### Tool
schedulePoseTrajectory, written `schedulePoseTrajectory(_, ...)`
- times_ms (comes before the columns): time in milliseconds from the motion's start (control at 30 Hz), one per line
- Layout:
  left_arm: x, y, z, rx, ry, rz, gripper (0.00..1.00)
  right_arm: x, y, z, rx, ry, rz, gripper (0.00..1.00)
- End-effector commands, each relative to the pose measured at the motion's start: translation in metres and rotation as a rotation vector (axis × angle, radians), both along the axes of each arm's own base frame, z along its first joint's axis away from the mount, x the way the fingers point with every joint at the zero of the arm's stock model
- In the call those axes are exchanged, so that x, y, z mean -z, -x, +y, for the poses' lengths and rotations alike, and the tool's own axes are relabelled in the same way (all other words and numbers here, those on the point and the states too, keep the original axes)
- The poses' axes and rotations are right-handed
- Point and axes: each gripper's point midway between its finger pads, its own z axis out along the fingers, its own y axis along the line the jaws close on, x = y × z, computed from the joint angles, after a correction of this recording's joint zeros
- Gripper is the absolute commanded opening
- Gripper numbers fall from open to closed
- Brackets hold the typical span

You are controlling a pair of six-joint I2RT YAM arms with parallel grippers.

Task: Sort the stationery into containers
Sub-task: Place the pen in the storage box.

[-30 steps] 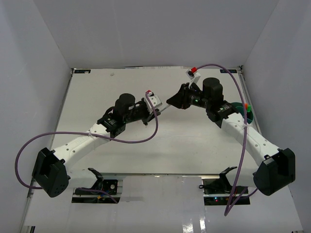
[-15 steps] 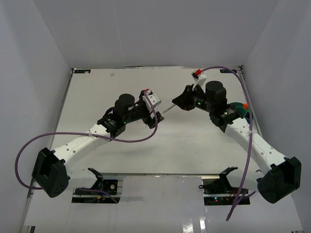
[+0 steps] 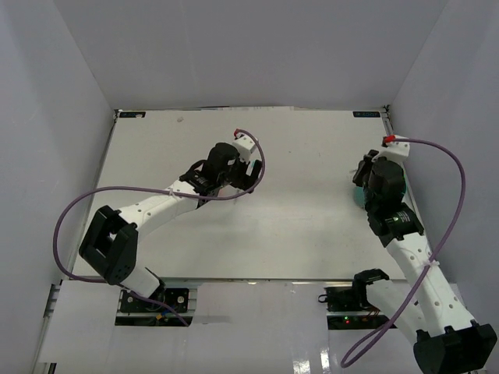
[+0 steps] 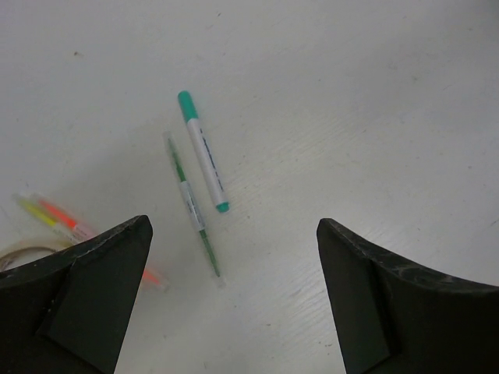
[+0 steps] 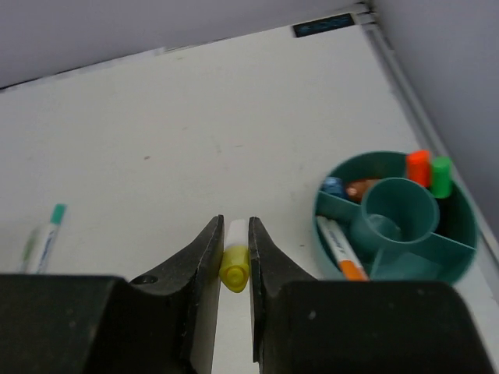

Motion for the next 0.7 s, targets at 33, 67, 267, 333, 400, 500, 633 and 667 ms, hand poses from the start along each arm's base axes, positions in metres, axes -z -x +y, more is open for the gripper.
schedulePoseTrajectory(33,-0.007,-0.010,0.021,-0.155,0.018,0.042,0.98,0.002,0.004,-0.065,0.257,0.023,-0.017,0.08)
schedulePoseTrajectory(67,-0.007,-0.012,0.023,-0.161,0.015,0.040,0.98,0.005,0.004,-0.070,0.272,0.018,-0.013,0.08)
schedulePoseTrajectory(267,-0.005,-0.012,0.023,-0.160,0.016,0.047,0.98,0.024,-0.002,-0.088,0.322,-0.025,0.005,0.08)
schedulePoseTrajectory(333,-0.004,-0.012,0.023,-0.161,0.014,0.047,0.98,0.030,-0.005,-0.088,0.323,-0.030,0.012,0.08)
schedulePoseTrajectory(400,-0.002,-0.012,0.023,-0.160,0.011,0.052,0.98,0.034,-0.008,-0.090,0.327,-0.042,0.020,0.08)
schedulePoseTrajectory(500,-0.002,-0.012,0.023,-0.160,0.011,0.052,0.98,0.045,-0.014,-0.089,0.306,-0.069,0.035,0.08)
schedulePoseTrajectory(633,-0.002,-0.012,0.023,-0.160,0.010,0.054,0.98,0.058,-0.022,-0.084,0.274,-0.091,0.047,0.08)
schedulePoseTrajectory(667,-0.001,-0.011,0.023,-0.159,0.010,0.054,0.98,0.058,-0.023,-0.091,0.293,-0.098,0.036,0.08)
